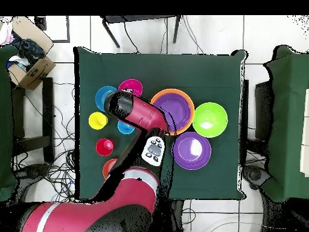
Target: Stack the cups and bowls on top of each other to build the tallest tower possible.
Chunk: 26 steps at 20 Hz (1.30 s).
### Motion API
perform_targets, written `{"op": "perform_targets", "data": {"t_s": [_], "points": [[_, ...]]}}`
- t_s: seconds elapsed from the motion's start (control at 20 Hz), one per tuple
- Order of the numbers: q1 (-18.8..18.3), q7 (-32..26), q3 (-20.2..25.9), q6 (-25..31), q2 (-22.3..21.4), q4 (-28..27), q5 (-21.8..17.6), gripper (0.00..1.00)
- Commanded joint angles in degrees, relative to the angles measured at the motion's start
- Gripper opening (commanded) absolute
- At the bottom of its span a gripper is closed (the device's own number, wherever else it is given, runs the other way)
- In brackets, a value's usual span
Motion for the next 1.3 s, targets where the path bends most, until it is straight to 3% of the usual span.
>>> {"op": "perform_targets", "data": {"t_s": [0.05, 0.5, 1.05, 1.3], "points": [[0.87, 4.51, 2.54, 7.47, -1.82, 0.09, -2.63, 0.00], [0.02, 1.74, 0.69, 13.01, -5.07, -1.29, -4.98, 0.00], [-6.61, -7.07, 1.23, 29.82, -18.25, 0.33, -11.15, 0.00], [-10.29, -11.07, 3.33, 30.81, -19.70, -0.14, -13.59, 0.00]]}}
